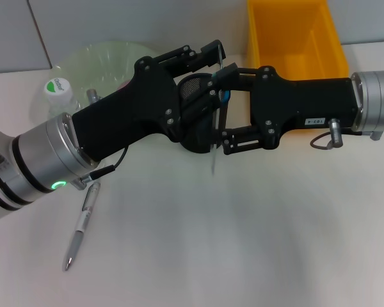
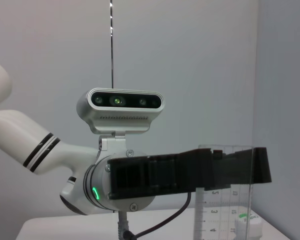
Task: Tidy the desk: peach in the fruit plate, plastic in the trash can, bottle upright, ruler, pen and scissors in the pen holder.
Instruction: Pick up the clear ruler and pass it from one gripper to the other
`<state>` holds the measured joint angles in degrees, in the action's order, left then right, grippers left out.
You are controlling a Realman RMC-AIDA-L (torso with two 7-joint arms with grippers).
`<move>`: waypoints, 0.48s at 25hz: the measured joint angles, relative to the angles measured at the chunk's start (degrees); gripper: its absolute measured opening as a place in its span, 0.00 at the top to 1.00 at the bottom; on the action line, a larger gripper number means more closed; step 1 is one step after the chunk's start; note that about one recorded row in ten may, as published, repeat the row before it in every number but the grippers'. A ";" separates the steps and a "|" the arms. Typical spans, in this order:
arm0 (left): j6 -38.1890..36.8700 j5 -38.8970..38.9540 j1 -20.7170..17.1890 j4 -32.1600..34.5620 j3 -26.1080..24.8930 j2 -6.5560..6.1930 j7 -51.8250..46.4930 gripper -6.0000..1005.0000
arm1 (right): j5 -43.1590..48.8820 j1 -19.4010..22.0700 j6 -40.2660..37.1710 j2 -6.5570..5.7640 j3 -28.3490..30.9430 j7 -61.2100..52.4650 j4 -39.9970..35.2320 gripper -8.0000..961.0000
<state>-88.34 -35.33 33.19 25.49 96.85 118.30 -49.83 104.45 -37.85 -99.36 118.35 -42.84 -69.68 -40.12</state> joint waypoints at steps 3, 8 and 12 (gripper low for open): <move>0.01 0.00 0.01 0.00 0.00 0.00 0.00 0.63 | -0.13 -0.05 0.05 0.03 -0.14 -0.08 0.01 0.19; 0.21 0.00 0.03 0.00 0.00 0.00 0.00 0.63 | -0.22 -0.36 0.06 0.04 -0.28 -0.77 0.08 0.19; 0.30 0.00 0.14 0.00 -0.03 0.00 0.00 0.63 | -0.26 -0.55 0.19 0.13 -0.26 -1.16 0.14 0.19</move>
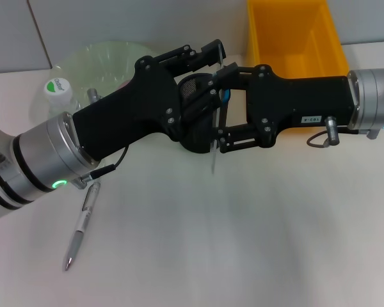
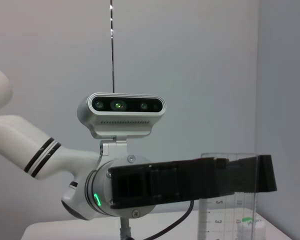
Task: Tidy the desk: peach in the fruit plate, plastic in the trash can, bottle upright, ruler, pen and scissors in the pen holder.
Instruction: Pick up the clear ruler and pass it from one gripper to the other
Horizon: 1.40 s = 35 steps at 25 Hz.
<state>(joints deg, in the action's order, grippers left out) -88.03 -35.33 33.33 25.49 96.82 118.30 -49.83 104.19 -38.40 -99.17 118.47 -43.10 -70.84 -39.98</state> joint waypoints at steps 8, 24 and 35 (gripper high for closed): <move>0.12 0.00 0.04 -0.03 -0.22 0.00 0.00 0.63 | -0.04 -0.27 0.15 0.00 -0.08 -0.97 0.00 0.22; 0.24 0.00 -0.06 -0.09 -0.51 0.00 0.00 0.63 | 0.08 -0.36 0.30 -0.01 -0.06 -0.68 -0.01 0.43; 0.26 0.03 0.00 -0.10 -0.51 0.09 0.00 0.63 | 0.33 -0.28 0.70 -0.31 0.03 -0.58 -0.02 0.50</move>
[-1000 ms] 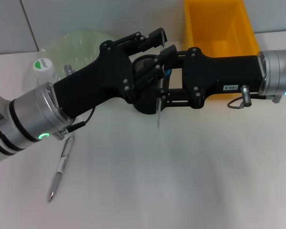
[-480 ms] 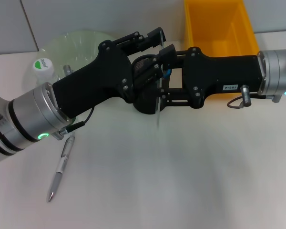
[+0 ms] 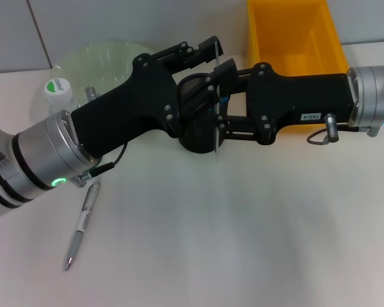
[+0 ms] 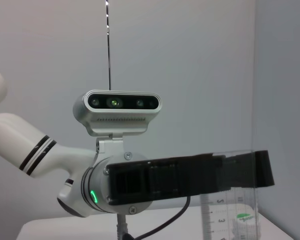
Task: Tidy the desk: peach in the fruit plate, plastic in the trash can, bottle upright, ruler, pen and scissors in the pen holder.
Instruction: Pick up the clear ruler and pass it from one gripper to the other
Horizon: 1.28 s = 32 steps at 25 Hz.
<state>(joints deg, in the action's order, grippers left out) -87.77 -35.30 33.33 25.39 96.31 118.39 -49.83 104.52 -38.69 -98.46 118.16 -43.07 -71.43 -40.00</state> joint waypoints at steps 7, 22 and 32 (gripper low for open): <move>0.00 -0.05 0.06 0.00 0.03 0.00 0.01 0.63 | 0.01 0.16 0.70 -0.39 0.33 -0.42 -0.02 0.52; -0.21 -0.11 0.03 0.01 0.03 -0.14 0.04 0.63 | -0.21 0.26 -0.53 0.03 -0.19 -0.41 -0.57 0.22; -0.29 -0.09 -0.17 0.01 0.01 -0.34 0.09 0.62 | -0.32 0.80 -1.01 -0.01 0.22 -1.15 -1.42 0.22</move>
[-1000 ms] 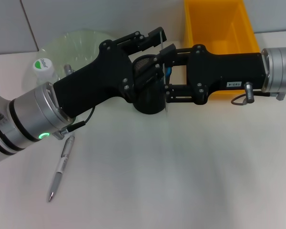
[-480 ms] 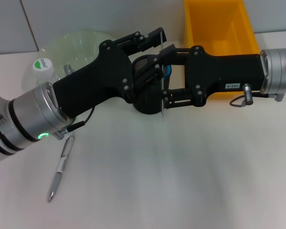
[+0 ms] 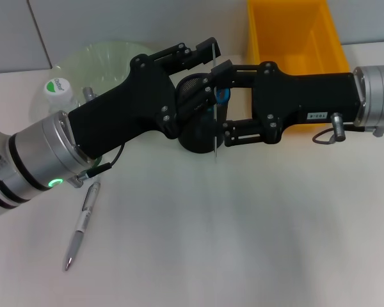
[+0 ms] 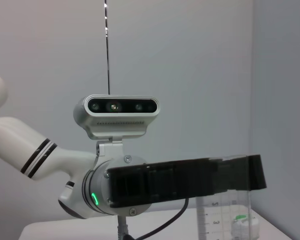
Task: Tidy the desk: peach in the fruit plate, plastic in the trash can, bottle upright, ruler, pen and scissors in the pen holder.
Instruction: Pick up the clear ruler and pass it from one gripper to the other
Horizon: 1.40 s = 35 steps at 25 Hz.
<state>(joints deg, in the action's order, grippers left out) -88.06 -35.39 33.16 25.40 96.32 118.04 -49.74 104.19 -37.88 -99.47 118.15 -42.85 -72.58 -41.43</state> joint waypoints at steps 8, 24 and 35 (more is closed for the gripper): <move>0.00 0.03 -0.03 0.00 0.00 -0.01 0.00 0.61 | 0.25 0.08 -0.07 -0.02 -0.40 -1.38 -1.39 0.22; -0.08 0.06 -0.11 0.00 0.00 -0.01 -0.12 0.60 | 0.41 0.18 -0.11 -0.36 -0.45 -2.13 -1.47 0.28; -0.10 0.06 -0.20 0.00 0.00 -0.01 -0.24 0.59 | 0.49 0.18 -0.13 -0.37 -0.57 -2.12 -1.55 0.38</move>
<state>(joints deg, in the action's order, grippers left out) -88.16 -35.33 32.96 25.40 96.32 118.04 -49.98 104.68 -37.71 -99.61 117.77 -43.43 -74.70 -42.98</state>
